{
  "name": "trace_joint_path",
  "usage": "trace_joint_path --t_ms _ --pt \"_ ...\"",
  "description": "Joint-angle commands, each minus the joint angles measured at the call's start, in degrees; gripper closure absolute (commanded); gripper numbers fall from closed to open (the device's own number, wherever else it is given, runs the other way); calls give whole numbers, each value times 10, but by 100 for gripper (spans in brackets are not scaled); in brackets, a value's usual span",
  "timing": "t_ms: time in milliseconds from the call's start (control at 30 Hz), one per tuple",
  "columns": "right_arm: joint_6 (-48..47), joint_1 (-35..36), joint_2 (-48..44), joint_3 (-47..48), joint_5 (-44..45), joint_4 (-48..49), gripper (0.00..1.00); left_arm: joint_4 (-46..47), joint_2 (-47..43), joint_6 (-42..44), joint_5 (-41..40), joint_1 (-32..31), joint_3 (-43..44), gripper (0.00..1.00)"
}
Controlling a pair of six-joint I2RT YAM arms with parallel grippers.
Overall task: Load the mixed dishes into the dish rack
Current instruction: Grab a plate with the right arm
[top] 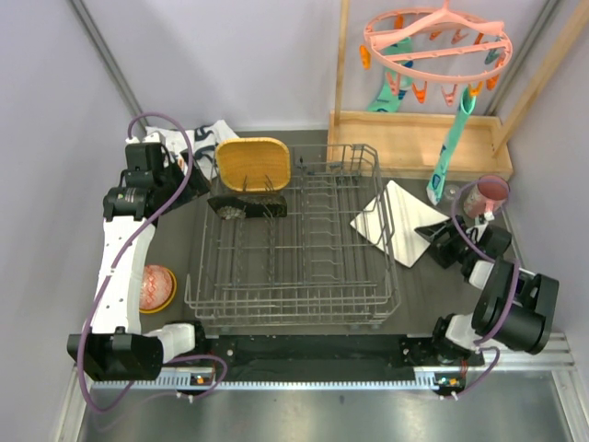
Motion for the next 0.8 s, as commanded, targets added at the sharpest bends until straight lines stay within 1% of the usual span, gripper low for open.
trace_joint_path --t_ms 0,167,267,300,367,400,500,567,667,733,767 --pt "-21 16 27 38 15 -12 19 22 -13 -4 -4 3 -2 9" --pt "-33 33 48 59 36 -46 19 20 -11 -2 -8 3 -1 9" --pt "-33 36 63 63 41 -49 22 20 -12 -3 -6 2 0 9" --pt "-34 37 67 66 43 -52 28 20 -11 -3 -6 3 0 9" --pt "-35 38 79 69 42 -54 35 20 -11 -3 -6 3 0 9" --pt "-35 38 82 67 41 -53 41 20 -10 -2 -6 2 0 9" --pt "-34 38 90 68 40 -49 49 19 -9 -2 -6 3 3 9" --pt "-34 38 93 68 38 -46 52 19 -9 -2 -6 3 2 9" --pt "-33 38 95 67 34 -45 66 19 -9 -2 -6 3 3 9" --pt "-35 38 95 70 33 -47 67 19 -9 -3 -5 2 4 9" --pt "-35 38 95 70 35 -59 65 20 -8 -3 -5 3 5 9"
